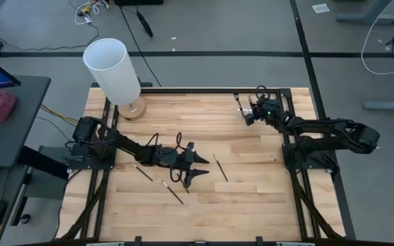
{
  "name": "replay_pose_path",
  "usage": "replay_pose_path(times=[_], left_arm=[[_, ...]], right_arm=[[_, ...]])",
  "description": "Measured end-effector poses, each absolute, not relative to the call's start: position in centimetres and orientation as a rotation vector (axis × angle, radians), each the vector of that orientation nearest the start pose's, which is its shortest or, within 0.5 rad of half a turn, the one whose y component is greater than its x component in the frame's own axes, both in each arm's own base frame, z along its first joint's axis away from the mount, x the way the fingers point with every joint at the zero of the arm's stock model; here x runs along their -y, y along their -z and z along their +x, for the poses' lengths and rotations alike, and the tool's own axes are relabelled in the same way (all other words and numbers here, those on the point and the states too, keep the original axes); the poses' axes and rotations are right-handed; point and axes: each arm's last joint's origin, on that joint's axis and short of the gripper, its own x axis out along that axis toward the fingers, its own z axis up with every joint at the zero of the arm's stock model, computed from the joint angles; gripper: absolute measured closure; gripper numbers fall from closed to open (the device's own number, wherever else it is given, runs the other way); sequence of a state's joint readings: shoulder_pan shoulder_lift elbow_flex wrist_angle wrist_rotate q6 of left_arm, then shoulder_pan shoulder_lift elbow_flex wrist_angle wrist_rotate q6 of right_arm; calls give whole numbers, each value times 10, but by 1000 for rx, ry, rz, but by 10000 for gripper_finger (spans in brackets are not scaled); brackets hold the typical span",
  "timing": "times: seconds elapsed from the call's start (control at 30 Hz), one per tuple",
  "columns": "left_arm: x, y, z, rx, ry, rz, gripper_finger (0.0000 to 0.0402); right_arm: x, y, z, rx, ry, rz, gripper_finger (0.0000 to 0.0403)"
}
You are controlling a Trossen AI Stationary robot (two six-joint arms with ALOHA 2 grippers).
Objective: Put items in baskets/containers
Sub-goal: Put the eyeshadow brush into the transparent organizer
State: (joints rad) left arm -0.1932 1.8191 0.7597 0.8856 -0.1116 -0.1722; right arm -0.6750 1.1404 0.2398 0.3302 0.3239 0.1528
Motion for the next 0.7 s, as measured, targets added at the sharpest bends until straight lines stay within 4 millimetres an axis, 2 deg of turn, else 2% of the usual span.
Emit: replay_pose_path(times=[0.3,0.53,0.7], left_arm=[[65,-158,346,-178,67,-147,209],[65,-158,346,-179,64,-172,209],[65,-158,346,-179,64,-171,209]], right_arm=[[127,-144,142,-502,1039,201,311],[131,-175,153,-435,1016,151,309],[120,-201,171,-420,926,133,309]])
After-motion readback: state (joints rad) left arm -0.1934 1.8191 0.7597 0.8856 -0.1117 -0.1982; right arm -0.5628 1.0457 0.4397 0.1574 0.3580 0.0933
